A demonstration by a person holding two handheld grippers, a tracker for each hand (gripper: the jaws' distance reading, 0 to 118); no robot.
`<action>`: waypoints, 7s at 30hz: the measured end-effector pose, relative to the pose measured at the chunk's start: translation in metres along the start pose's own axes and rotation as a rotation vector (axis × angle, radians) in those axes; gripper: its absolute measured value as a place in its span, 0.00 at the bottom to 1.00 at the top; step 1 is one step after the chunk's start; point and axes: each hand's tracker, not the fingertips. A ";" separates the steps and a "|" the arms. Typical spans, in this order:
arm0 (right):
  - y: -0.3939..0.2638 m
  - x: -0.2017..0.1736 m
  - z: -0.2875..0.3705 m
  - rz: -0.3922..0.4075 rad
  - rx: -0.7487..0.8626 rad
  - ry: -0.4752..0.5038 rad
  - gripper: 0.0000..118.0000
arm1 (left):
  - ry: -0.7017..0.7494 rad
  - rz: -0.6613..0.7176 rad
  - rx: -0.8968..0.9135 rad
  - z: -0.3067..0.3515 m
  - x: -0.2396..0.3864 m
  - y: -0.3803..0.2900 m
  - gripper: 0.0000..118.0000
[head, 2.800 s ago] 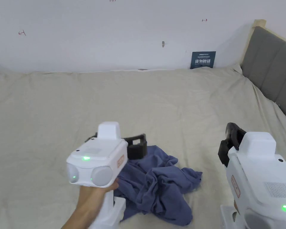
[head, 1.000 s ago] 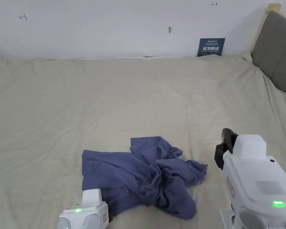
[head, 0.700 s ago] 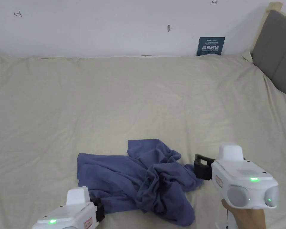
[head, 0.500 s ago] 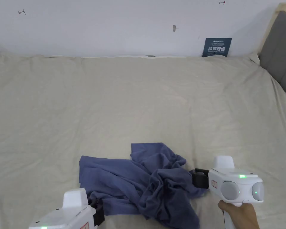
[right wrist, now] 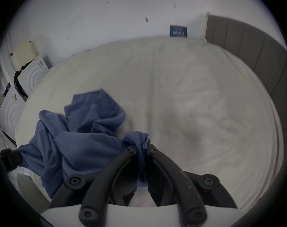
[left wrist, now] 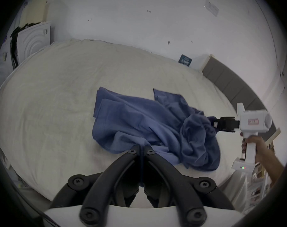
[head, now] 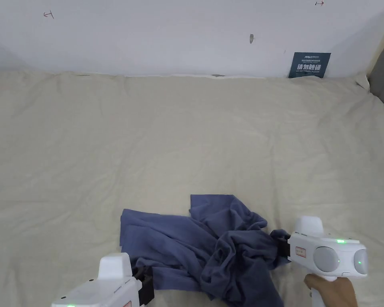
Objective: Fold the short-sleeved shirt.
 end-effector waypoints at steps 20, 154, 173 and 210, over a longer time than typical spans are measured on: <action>0.236 0.015 0.213 0.104 0.552 -0.143 0.10 | 0.151 -0.021 0.505 0.107 -0.055 0.321 0.03; 0.123 0.046 -0.002 -0.115 0.237 -0.226 0.33 | 0.217 -0.261 -0.154 -0.266 -0.097 0.276 0.02; 0.119 0.051 -0.094 -0.035 -0.024 -0.241 0.04 | 0.148 -0.233 0.006 -0.160 -0.080 0.283 0.02; 0.395 -0.018 0.240 0.077 0.962 -0.064 0.04 | 0.245 -0.143 0.716 0.117 -0.049 0.495 0.02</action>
